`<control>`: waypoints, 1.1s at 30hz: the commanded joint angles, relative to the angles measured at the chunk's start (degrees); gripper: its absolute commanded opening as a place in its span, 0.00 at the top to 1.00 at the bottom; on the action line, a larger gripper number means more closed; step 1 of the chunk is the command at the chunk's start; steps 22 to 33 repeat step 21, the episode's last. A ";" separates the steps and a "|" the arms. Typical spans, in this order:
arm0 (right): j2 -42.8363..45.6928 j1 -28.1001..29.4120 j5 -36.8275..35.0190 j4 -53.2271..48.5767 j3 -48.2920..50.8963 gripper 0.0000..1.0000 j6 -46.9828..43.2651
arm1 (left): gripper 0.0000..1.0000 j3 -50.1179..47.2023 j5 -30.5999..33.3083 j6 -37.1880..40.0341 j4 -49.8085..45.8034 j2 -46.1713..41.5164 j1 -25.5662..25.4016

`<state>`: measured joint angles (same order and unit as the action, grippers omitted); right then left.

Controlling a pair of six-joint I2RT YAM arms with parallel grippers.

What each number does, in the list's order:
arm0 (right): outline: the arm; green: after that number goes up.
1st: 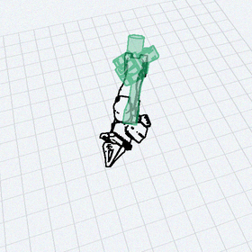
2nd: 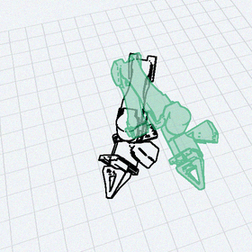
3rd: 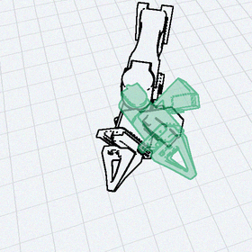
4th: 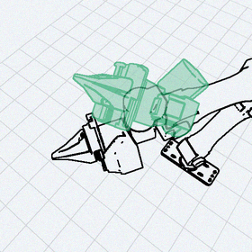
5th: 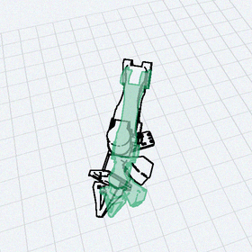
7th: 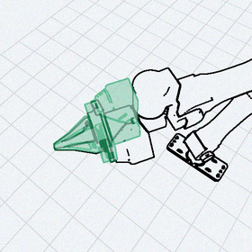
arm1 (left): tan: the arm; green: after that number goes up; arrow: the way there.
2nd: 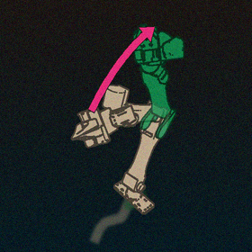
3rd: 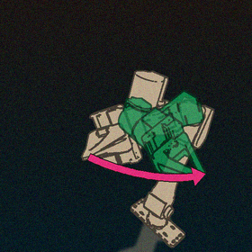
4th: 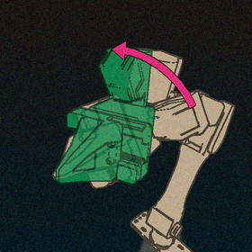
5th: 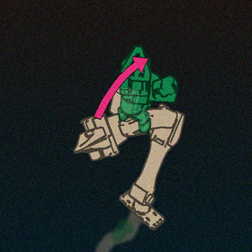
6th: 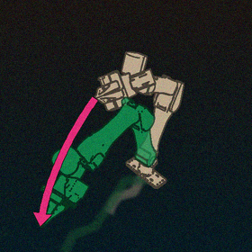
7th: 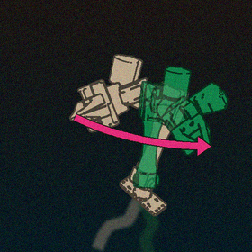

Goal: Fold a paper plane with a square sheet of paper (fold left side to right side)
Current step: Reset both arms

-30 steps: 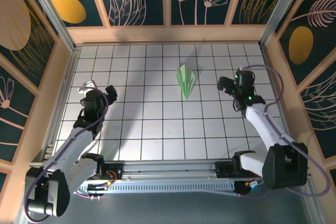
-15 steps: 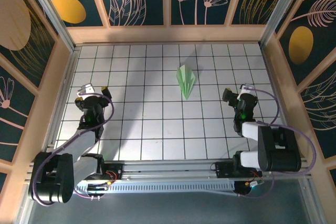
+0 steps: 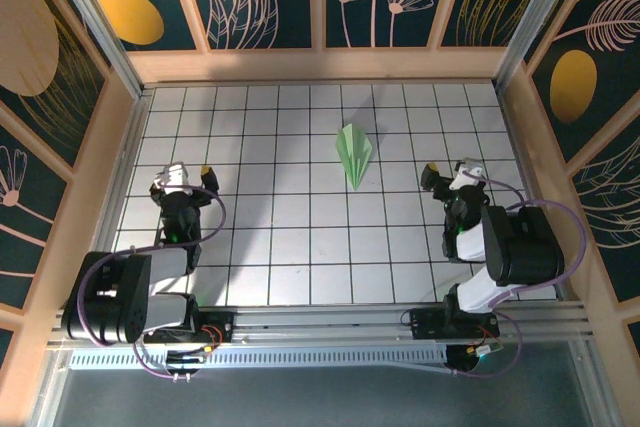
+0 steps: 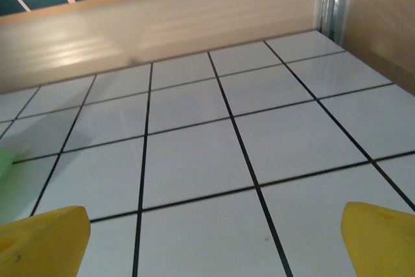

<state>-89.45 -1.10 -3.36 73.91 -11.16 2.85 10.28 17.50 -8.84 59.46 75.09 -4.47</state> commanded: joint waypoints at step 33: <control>-0.15 0.07 0.41 2.95 -0.99 0.01 -1.56 | 0.01 2.63 -5.99 5.24 14.98 12.02 2.25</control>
